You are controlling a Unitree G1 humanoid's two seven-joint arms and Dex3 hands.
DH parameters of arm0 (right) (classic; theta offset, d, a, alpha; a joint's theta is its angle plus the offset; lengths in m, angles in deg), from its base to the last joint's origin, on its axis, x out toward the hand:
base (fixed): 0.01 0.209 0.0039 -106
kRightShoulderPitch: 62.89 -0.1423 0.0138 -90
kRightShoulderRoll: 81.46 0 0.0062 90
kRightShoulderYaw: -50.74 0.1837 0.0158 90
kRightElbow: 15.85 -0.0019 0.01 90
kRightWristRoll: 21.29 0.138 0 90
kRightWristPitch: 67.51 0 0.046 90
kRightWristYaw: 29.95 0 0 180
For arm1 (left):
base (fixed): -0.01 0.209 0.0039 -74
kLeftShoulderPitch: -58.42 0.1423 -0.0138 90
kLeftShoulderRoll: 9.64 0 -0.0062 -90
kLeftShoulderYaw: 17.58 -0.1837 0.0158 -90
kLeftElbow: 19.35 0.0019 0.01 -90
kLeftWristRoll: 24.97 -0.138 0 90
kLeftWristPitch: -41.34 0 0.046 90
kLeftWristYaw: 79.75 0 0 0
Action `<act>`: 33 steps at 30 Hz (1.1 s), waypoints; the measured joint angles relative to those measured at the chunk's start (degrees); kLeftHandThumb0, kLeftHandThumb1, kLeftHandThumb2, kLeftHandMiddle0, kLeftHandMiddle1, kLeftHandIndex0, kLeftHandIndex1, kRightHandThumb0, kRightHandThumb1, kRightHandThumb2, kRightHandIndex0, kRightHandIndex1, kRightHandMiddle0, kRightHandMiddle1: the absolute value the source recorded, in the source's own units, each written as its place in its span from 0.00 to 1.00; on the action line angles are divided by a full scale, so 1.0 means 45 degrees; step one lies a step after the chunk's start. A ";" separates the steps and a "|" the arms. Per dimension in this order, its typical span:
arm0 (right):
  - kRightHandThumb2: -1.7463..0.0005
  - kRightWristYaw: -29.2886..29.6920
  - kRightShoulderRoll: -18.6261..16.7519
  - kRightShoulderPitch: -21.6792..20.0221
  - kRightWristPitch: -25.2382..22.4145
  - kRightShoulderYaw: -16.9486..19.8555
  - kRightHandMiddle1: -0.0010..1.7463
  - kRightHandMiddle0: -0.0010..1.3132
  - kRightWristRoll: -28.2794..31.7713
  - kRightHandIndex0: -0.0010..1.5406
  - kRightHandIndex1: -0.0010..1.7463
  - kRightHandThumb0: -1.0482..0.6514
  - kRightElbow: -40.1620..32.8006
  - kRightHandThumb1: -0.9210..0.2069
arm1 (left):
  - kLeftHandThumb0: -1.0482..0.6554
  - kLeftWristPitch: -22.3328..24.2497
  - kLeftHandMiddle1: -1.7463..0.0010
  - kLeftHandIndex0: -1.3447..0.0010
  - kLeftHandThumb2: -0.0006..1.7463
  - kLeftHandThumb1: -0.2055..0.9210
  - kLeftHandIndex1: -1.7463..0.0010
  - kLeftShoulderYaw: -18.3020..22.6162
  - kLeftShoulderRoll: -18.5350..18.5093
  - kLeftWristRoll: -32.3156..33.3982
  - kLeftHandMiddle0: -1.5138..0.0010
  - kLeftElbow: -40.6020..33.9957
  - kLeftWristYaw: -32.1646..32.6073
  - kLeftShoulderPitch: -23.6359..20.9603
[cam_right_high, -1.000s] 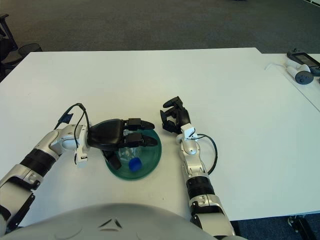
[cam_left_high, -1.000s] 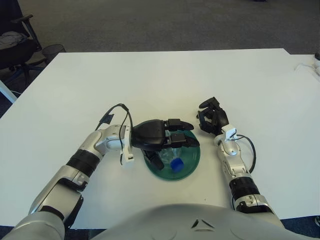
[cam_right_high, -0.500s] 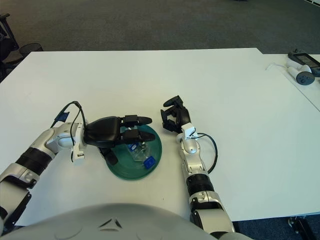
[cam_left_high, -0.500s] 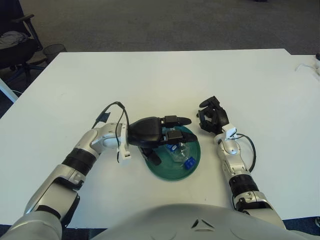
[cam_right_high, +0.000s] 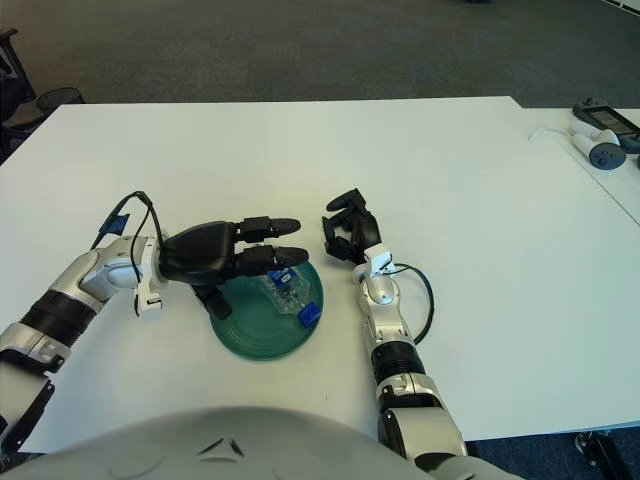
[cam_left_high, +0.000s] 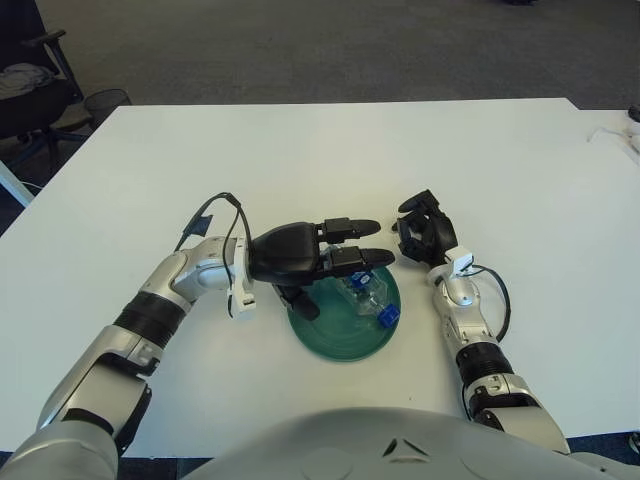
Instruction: Put the bottle into the plate.
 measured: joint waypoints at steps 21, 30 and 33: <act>0.66 0.0206 0.0049 0.0077 -0.0140 -0.0243 1.00 0.19 -0.0334 0.23 0.82 0.61 -0.0502 0.10 | 0.04 0.4268 1.00 0.97 0.39 1.00 0.98 -0.0353 -0.0056 0.9350 0.99 0.0008 -0.3938 -0.1459; 0.62 0.0285 -0.0112 0.0775 -0.1213 -0.0397 1.00 0.20 -0.0380 0.24 0.83 0.61 -0.1577 0.14 | 0.05 0.6155 0.98 1.00 0.41 1.00 0.70 0.2746 0.2548 1.0858 0.90 0.0320 -0.1604 -0.0044; 0.61 0.0405 -0.0111 0.0954 -0.1317 -0.0433 1.00 0.21 -0.0410 0.25 0.82 0.61 -0.1816 0.15 | 0.03 0.6589 0.97 1.00 0.43 1.00 0.64 0.3656 0.3111 0.9945 0.88 -0.0176 -0.0206 0.0220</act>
